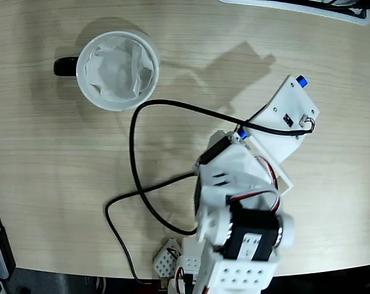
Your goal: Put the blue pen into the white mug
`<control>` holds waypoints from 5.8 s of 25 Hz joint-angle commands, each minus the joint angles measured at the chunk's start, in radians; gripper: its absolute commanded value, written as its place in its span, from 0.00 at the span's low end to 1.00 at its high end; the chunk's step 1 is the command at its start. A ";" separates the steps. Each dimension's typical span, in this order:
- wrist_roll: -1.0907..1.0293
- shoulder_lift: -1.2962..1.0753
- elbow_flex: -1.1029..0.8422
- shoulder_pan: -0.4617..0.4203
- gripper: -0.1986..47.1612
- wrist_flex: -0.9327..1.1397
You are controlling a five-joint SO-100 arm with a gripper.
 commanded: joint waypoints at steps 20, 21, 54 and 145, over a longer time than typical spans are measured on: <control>0.861 0.446 0.141 -0.403 0.01 -0.394; 0.891 0.471 0.179 -0.420 0.01 -0.428; 1.908 0.739 0.804 -0.607 0.00 -1.511; 0.973 2.016 1.752 -0.034 0.00 -0.502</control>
